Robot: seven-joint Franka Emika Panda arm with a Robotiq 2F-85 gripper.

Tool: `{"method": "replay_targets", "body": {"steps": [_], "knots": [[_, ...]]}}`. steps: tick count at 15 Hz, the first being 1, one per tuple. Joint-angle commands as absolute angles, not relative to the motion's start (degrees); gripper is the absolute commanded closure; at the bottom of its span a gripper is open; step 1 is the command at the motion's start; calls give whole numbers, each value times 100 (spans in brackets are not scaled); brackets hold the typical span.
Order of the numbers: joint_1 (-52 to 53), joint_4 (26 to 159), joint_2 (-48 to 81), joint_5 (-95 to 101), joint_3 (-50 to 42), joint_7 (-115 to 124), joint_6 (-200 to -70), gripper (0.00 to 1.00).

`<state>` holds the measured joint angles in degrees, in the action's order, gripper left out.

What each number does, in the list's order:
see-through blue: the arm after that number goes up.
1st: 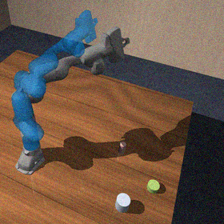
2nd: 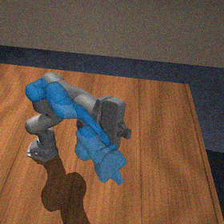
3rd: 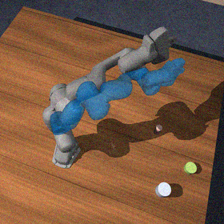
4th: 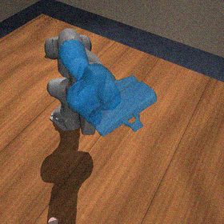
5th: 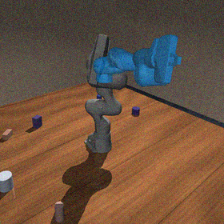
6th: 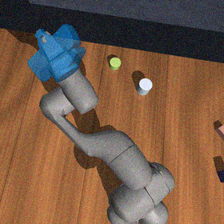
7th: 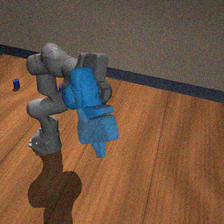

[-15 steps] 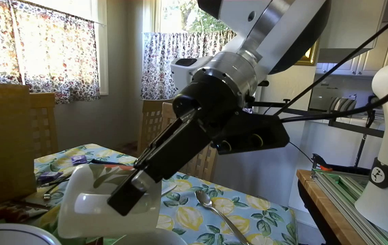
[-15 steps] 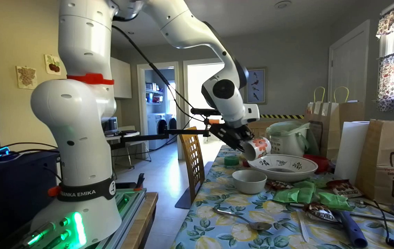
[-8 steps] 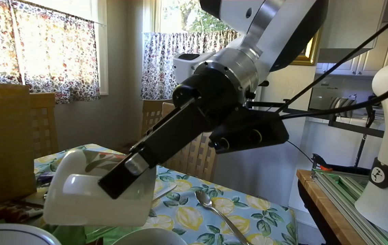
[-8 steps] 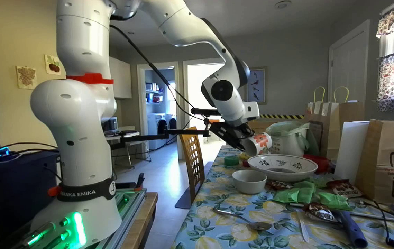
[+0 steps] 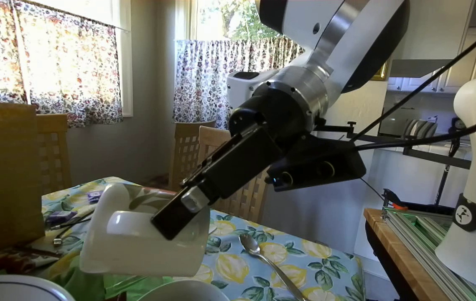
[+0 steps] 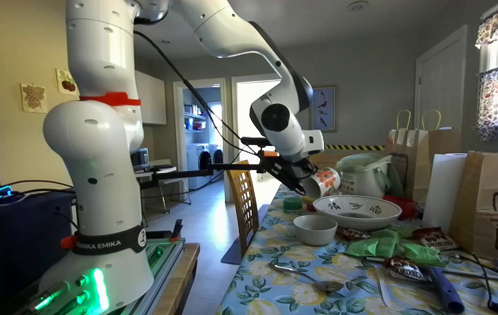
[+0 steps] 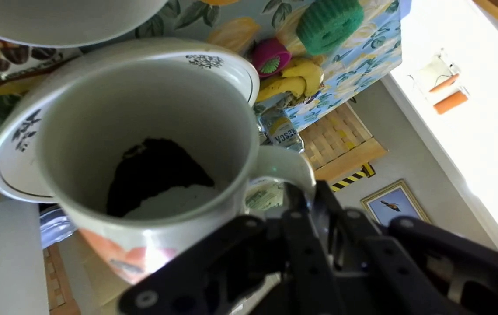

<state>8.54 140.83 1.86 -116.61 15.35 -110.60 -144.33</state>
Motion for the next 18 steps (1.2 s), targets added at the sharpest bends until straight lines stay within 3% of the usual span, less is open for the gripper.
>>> {"method": "replay_targets", "body": {"steps": [1,18], "knots": [[975,14349,-115,-11888,1333,-11430,-14214,97],[1035,14532,59,-12461,1265,-12003,-13909,97]]}}
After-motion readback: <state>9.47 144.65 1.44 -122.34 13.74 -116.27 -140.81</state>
